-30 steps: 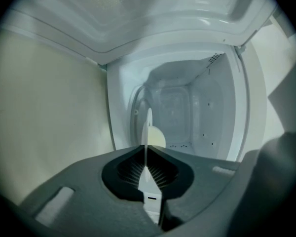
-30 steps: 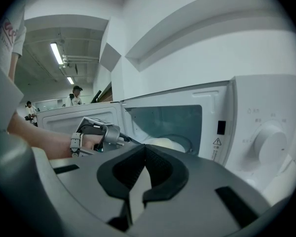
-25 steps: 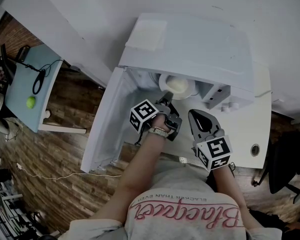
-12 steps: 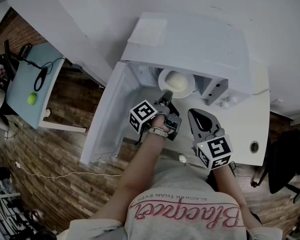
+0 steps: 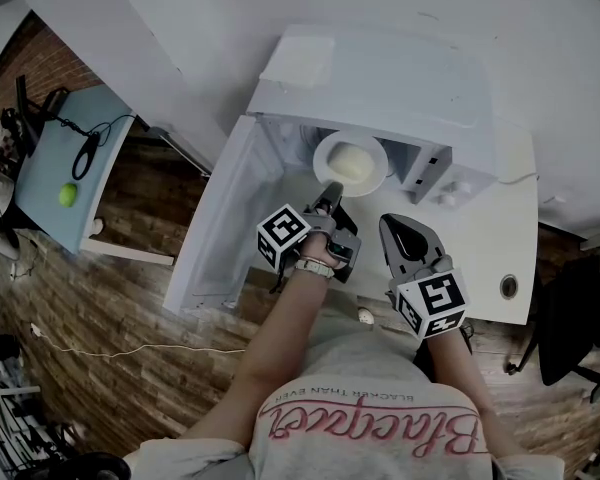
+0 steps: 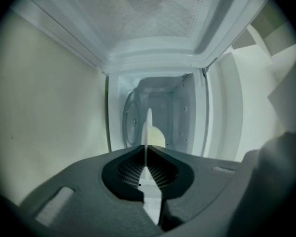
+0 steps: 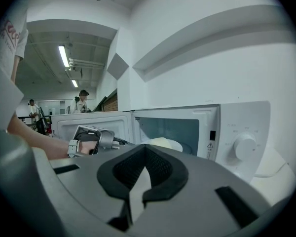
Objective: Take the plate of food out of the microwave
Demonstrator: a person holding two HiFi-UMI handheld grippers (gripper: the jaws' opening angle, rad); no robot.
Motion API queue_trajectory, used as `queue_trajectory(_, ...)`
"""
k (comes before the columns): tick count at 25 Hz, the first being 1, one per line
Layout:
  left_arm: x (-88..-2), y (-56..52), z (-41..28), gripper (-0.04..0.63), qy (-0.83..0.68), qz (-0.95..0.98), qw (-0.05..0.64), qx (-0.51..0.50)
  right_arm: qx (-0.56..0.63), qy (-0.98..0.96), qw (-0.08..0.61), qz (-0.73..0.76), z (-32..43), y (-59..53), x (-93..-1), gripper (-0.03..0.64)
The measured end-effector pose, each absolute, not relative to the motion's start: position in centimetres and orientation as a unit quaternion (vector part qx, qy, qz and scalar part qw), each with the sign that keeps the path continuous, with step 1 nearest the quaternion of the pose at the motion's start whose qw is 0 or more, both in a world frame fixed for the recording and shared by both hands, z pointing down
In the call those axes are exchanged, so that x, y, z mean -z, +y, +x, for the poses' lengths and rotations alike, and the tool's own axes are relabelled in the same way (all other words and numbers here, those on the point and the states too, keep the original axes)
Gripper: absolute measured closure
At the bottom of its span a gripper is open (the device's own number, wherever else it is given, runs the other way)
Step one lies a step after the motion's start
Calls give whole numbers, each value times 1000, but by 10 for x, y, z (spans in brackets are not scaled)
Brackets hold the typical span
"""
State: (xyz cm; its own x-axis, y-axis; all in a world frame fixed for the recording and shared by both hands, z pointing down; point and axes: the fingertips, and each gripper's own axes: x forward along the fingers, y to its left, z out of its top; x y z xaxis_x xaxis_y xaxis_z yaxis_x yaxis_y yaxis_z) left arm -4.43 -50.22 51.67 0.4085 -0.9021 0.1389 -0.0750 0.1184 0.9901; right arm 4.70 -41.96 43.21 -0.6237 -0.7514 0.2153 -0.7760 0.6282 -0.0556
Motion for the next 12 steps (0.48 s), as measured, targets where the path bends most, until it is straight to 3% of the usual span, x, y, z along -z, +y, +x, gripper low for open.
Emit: queue_trajectory(12, -509, -466, -41, 577, -419, 577, 606, 353, -62, -900, 79, 425, 53, -388, -425, 606)
